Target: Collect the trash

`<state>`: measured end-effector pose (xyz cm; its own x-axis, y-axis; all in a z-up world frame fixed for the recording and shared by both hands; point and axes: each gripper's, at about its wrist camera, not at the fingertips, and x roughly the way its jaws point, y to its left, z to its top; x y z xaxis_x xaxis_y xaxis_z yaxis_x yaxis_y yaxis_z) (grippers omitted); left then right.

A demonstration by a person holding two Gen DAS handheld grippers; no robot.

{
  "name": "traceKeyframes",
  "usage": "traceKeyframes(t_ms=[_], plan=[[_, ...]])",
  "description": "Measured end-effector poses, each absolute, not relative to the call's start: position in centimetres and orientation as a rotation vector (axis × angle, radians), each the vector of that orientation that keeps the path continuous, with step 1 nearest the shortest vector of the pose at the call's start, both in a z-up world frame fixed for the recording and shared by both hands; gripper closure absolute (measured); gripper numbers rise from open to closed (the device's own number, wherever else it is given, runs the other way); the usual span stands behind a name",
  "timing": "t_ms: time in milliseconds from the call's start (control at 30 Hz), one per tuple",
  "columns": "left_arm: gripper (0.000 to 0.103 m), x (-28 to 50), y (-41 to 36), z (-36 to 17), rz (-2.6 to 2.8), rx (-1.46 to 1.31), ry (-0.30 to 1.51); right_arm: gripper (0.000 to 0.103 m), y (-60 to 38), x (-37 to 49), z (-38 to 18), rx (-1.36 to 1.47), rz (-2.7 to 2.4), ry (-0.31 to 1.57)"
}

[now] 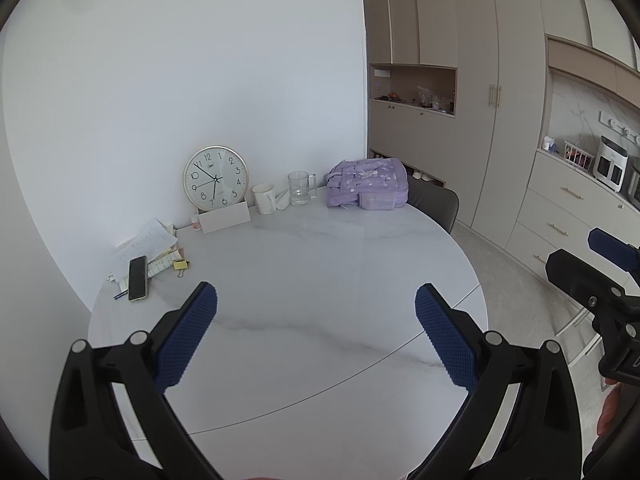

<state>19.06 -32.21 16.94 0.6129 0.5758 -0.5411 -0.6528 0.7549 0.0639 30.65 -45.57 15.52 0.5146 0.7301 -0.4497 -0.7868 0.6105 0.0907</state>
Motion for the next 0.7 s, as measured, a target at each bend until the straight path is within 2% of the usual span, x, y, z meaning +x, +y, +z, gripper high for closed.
traceKeyframes(t_ms=[700], plan=[[0.008, 19.49, -32.11, 17.13, 0.707, -0.142, 0.570, 0.002, -45.31, 30.50, 15.31, -0.126, 0.907, 0.486]])
